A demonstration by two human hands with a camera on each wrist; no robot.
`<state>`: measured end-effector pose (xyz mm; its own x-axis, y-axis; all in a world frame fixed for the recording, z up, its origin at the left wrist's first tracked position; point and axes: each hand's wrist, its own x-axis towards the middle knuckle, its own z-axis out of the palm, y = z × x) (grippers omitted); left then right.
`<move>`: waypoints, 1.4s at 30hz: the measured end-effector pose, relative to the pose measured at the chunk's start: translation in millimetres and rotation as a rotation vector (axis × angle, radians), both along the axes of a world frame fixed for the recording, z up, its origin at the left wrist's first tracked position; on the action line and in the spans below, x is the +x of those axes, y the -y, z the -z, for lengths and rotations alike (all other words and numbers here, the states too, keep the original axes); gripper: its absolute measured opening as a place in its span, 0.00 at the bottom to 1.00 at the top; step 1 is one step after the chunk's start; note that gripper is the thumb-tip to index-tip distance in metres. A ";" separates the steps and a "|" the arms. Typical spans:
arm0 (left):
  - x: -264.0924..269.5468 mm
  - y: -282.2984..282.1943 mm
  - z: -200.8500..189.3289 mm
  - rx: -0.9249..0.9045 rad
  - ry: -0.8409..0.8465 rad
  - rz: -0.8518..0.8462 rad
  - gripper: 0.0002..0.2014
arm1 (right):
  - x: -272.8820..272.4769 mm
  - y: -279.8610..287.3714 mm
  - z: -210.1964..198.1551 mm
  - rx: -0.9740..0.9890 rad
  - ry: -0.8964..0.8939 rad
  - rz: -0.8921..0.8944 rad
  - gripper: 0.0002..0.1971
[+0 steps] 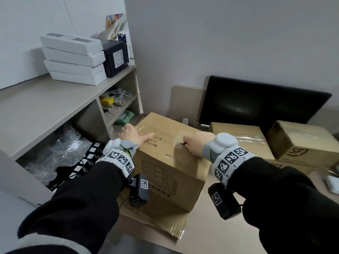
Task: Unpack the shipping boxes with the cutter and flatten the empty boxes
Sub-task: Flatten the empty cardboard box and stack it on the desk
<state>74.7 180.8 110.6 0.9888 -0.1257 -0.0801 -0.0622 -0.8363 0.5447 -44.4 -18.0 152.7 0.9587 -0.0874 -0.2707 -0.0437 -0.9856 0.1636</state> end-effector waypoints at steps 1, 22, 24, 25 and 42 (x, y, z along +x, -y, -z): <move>-2.1 1.1 -1.0 -0.024 0.019 -0.003 0.45 | -6.9 4.2 -0.8 0.019 0.010 0.013 0.15; -60.9 67.8 3.1 0.371 0.475 0.555 0.25 | -49.9 59.6 33.0 0.500 0.317 0.305 0.29; -58.8 68.8 3.3 0.365 0.492 0.556 0.26 | -50.1 60.5 31.8 0.514 0.318 0.312 0.31; -57.4 68.4 3.9 0.346 0.502 0.556 0.26 | -49.3 60.8 30.5 0.522 0.311 0.316 0.31; -66.4 55.3 -4.8 -0.043 0.999 0.553 0.30 | -34.9 55.4 10.3 0.451 0.138 0.359 0.25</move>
<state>8.3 125.5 115.4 0.4162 -0.5473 0.7261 -0.8376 -0.5415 0.0721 -79.3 -73.4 142.4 0.9196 -0.3179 -0.2309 -0.3779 -0.8763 -0.2987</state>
